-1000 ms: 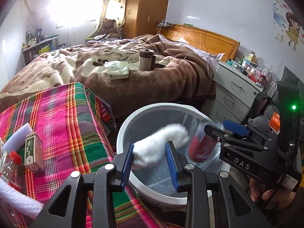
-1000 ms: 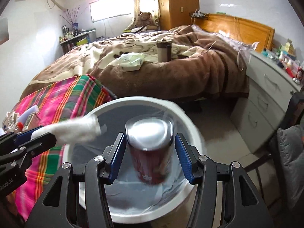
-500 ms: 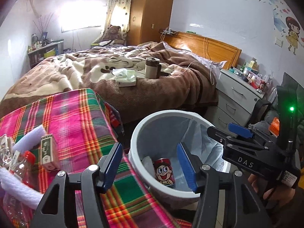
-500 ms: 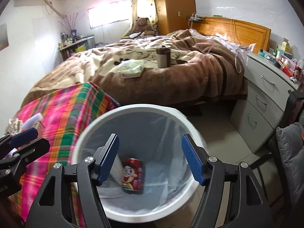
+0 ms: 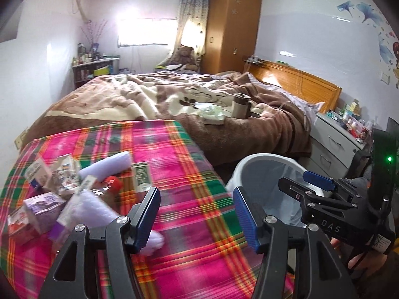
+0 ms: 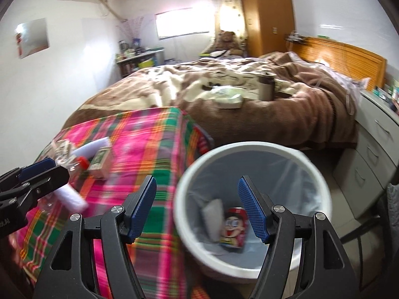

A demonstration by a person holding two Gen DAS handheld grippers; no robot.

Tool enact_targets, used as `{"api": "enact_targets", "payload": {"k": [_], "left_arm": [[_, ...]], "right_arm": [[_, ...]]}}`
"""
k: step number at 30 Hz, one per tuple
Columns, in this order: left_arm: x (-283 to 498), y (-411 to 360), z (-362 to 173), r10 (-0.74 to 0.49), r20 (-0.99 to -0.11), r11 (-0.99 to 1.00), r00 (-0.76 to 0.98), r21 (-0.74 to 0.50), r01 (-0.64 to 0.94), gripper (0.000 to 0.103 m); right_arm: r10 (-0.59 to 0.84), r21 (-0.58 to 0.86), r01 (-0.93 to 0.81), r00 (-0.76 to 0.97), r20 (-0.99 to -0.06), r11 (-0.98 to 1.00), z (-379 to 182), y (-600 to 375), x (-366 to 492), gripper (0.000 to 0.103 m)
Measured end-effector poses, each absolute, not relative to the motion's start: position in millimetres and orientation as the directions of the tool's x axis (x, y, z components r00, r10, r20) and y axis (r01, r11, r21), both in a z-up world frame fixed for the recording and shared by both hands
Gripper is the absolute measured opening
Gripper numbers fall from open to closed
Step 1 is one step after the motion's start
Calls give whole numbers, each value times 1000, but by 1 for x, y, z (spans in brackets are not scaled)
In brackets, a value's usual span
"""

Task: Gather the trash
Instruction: 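Move both tools back over the trash on the cloth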

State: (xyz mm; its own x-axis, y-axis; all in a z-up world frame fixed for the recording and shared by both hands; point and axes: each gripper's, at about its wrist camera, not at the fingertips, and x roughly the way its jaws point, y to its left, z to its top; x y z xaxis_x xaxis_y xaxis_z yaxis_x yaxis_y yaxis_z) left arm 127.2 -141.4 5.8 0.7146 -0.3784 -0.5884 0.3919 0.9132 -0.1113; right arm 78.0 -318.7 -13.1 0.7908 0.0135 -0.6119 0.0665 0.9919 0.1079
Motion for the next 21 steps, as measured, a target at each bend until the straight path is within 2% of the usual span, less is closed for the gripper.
{"api": "enact_targets", "payload": {"k": [21], "left_arm": [[139, 8, -18, -183, -619, 983, 764, -134, 127, 61]], "right_arm": [[275, 106, -275, 698, -661, 955, -35, -201, 104, 70]]}}
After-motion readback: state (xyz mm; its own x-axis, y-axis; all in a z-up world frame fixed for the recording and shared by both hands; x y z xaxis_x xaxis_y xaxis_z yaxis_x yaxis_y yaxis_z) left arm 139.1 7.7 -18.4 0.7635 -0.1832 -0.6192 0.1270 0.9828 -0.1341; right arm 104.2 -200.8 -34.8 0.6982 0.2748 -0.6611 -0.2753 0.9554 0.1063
